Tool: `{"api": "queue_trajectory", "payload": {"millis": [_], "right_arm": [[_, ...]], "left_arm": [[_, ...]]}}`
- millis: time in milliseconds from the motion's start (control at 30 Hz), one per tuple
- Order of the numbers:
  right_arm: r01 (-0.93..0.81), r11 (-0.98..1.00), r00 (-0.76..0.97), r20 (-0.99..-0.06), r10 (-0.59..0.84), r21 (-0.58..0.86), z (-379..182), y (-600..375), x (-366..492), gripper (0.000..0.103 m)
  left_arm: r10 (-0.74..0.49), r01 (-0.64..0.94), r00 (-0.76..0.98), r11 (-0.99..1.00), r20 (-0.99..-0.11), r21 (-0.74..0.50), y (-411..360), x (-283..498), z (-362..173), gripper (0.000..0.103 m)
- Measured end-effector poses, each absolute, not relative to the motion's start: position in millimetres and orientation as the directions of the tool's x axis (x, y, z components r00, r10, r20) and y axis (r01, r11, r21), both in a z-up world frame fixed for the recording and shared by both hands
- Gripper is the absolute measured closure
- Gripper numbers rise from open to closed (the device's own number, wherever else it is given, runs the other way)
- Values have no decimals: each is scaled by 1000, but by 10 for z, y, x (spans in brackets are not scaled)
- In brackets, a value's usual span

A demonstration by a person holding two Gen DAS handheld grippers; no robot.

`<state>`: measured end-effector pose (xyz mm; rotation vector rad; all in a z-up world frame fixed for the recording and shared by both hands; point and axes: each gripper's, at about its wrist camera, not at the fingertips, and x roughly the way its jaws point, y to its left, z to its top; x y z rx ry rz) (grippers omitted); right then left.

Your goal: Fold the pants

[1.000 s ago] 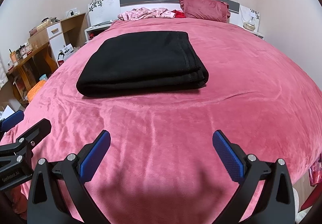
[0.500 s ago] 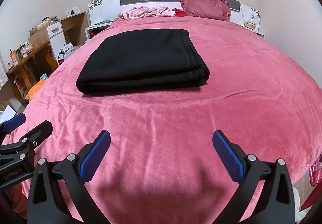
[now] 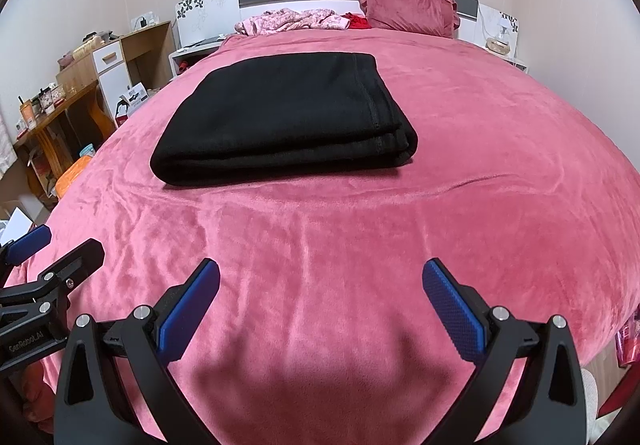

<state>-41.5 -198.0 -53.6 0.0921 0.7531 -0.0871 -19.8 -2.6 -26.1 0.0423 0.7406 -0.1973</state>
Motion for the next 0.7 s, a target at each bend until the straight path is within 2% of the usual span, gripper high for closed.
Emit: {"api": "queue_trajectory", "payload": {"millis": [700], "right_arm": [[115,991,712,-701,-40,60,-594,-1996,-401,2]], "left_arm": [[-155,197,697,980,-700,-22,-71,-170,-325,4]]}}
